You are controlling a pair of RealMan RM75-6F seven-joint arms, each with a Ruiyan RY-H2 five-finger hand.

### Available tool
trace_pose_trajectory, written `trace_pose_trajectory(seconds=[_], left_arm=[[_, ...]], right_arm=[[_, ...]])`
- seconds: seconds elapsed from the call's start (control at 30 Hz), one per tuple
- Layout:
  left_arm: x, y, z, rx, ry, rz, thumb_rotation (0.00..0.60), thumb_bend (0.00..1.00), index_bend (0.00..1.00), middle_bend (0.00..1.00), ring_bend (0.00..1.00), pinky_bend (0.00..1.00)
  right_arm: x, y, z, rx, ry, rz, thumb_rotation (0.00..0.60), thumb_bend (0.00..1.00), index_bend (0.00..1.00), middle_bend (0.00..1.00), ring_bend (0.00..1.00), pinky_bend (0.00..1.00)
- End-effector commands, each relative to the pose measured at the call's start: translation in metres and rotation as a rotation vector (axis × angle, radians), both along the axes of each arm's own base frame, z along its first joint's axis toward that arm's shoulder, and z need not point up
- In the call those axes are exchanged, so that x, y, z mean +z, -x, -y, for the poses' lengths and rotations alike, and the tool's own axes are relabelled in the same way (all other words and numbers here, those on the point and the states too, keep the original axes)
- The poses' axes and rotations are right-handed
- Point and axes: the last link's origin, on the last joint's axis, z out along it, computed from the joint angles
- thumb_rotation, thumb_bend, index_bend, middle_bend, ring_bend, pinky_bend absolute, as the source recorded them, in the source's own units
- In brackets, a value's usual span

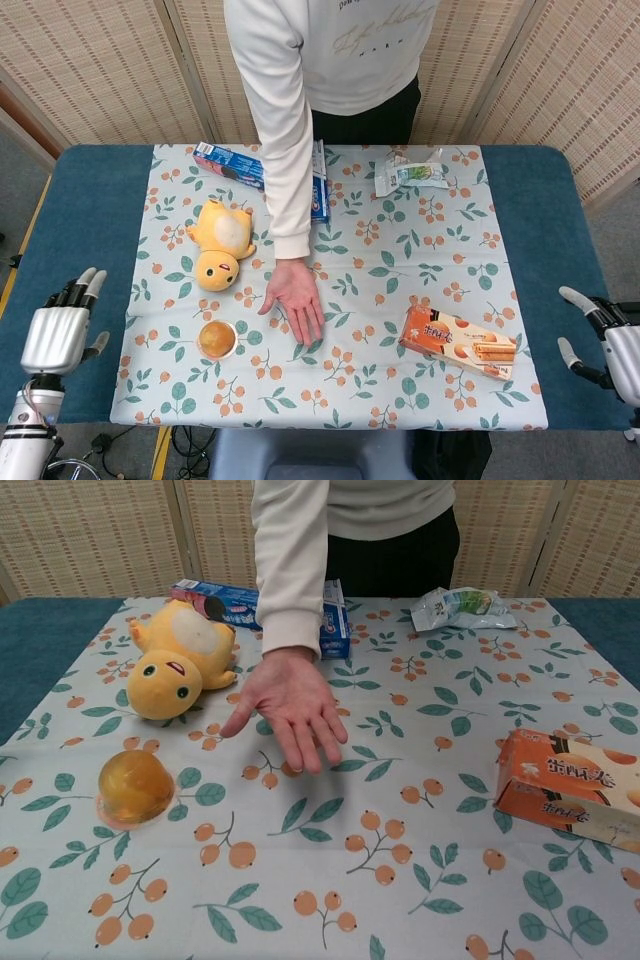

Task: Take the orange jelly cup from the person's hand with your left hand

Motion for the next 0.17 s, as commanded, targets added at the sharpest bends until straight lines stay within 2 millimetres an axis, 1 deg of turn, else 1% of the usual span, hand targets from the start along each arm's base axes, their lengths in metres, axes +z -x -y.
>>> trace_pose_trajectory(seconds=[0.03,0.17], left_arm=[[0.0055,0.0054,0.0128,0.021,-0.064,0.019,0.6,0.26,0.0,0.06,0.14,0.29],[0.0057,0.007,0.0208,0.025,-0.089,0.029,0.6,0.26,0.0,0.06,0.14,0.29]], right_arm=[[-0.0012,0.0003,0.0003,0.0,-0.003,0.001,0.6,0.39,0.17,0.27,0.21,0.41],[-0.0019,0.0003,0.0008,0.002,-0.004,0.003,0.6,0.39,0.17,0.27,0.21,0.41]])
